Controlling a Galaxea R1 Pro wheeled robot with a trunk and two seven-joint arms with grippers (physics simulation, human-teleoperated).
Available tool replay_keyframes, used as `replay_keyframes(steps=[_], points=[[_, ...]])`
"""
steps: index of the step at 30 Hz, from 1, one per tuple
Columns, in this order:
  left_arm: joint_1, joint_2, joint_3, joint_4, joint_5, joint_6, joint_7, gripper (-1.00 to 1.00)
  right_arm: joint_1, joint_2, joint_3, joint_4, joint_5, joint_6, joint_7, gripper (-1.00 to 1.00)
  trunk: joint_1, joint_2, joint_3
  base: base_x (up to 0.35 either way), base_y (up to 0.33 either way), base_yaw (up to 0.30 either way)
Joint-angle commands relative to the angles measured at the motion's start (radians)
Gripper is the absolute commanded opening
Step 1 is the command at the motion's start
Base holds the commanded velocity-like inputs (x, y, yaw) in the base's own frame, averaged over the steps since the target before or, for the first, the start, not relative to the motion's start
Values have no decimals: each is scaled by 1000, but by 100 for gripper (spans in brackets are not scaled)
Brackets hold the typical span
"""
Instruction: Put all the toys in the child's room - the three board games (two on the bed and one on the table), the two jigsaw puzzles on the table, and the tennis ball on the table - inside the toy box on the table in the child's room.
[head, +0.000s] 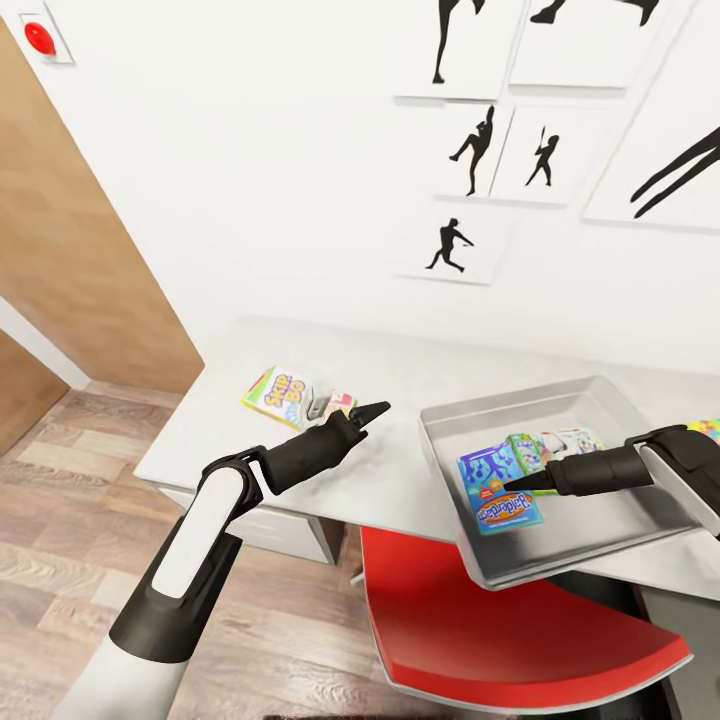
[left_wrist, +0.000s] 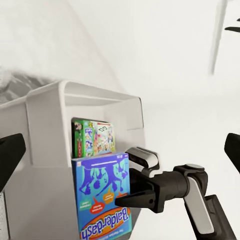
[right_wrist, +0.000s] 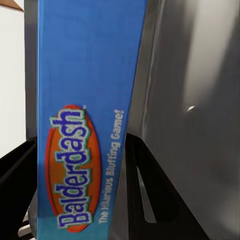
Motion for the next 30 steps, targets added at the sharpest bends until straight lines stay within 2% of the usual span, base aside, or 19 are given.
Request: replay_keyframes(steps=[1, 30], points=[[-1, 0, 1, -1, 11, 2, 10, 100, -2, -1, 3, 0, -3, 4, 3, -100, 1, -2, -3, 0, 0, 0], [-1, 0, 0, -1, 11, 2, 11, 100, -2, -3, 2, -1, -3, 4, 3, -100, 1, -2, -45, 0, 0, 0]])
